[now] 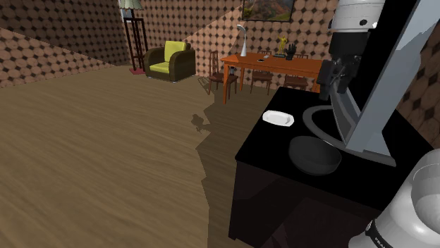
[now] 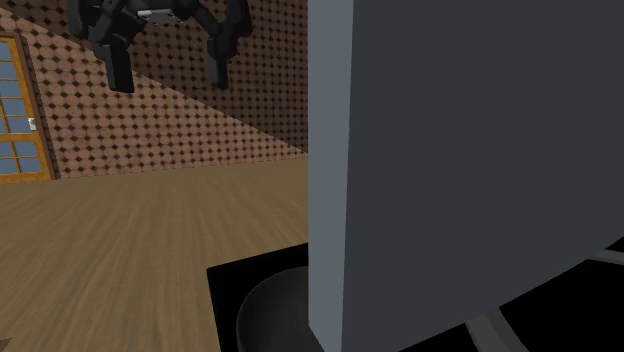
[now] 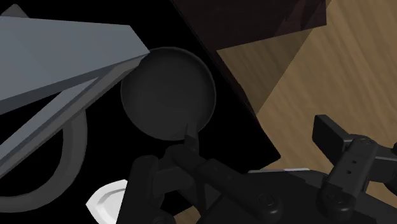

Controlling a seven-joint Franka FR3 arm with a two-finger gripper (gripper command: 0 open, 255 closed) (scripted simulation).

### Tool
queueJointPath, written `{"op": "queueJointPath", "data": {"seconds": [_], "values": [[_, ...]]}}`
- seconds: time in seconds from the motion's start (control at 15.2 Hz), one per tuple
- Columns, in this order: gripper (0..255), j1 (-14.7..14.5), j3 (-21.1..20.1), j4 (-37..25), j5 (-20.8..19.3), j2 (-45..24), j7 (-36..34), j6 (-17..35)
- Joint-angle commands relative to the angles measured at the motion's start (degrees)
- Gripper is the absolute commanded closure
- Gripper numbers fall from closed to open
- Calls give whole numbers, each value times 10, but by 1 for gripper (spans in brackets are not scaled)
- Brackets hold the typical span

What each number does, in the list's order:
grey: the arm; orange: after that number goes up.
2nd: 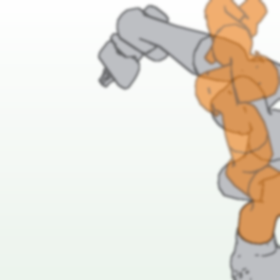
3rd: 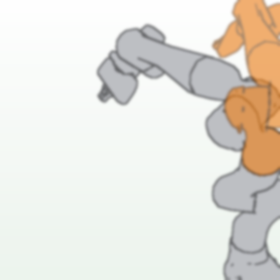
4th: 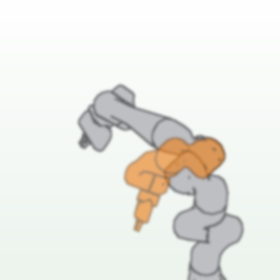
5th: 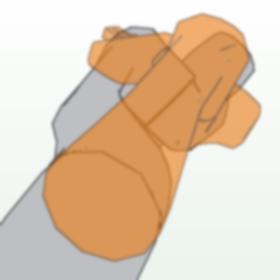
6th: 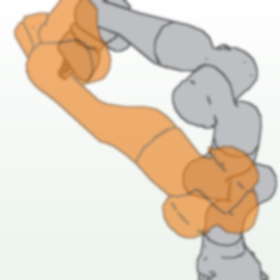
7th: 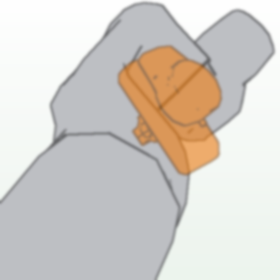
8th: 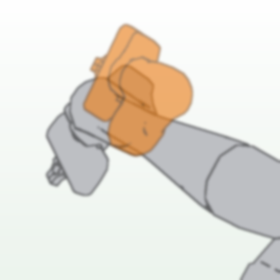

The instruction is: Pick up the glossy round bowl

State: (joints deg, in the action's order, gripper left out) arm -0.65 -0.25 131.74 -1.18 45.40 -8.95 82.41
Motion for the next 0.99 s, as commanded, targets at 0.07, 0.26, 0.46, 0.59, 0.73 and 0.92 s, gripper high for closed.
{"op": "queueJointPath", "data": {"seconds": [0.07,0.26,0.46,0.59,0.73,0.92], "values": [[0,0,0,23,-3,6,1,19],[0,2,2,89,-11,18,5,76],[0,4,5,150,-21,22,7,137],[0,6,7,187,-27,21,9,179],[0,9,9,222,-35,15,10,223],[0,15,13,270,-47,-4,11,293]]}}
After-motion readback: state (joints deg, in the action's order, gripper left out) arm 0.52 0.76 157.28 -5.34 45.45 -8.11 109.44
